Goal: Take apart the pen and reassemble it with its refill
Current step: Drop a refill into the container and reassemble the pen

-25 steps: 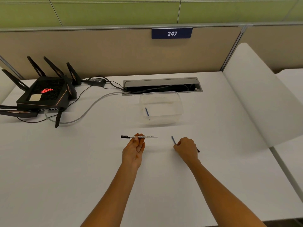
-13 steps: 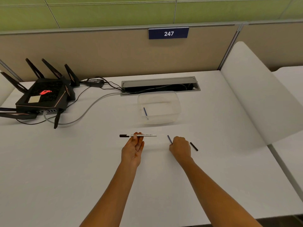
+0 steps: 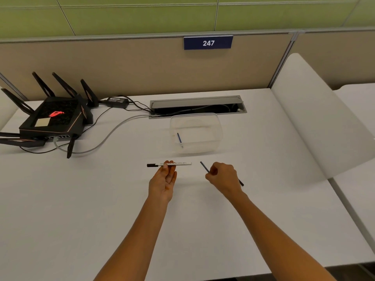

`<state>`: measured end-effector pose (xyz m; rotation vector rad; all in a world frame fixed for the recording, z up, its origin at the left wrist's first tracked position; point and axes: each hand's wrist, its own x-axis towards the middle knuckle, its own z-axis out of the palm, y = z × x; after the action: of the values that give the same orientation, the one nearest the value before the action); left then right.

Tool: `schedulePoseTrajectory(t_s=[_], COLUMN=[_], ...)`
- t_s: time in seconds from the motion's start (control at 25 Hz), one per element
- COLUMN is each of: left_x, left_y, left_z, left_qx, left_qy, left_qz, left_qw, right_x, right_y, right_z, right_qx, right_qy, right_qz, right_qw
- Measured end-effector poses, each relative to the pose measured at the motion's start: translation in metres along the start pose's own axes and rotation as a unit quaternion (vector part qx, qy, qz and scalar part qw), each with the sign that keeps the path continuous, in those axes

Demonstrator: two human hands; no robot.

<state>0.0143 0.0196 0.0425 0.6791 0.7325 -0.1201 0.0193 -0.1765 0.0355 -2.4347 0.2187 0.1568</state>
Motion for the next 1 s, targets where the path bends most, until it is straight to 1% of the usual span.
schedulePoseTrajectory(t_s=[0.12,0.24,0.76,1.0], left_x=[0.001,0.002,0.0,0.003], left_y=[0.001,0.003,0.001,-0.001], left_z=[0.004,0.007,0.015,0.014], left_qx=[-0.005,-0.011,0.001,0.019], left_qy=[0.001,0.005,-0.001,-0.009], left_qz=[0.0,-0.001,-0.001,0.008], left_qw=[1.0,1.0,1.0,1.0], right_x=[-0.007,-0.014,-0.019,-0.013], right_y=[-0.013,-0.022,-0.032,-0.029], right_z=[-0.013,-0.02,-0.036,-0.046], right_qx=[0.029,0.037,-0.001,-0.039], right_qy=[0.002,0.007,0.009,-0.015], right_qz=[-0.037,-0.053,-0.096,-0.134], right_qw=[0.999,0.998,0.995,0.99])
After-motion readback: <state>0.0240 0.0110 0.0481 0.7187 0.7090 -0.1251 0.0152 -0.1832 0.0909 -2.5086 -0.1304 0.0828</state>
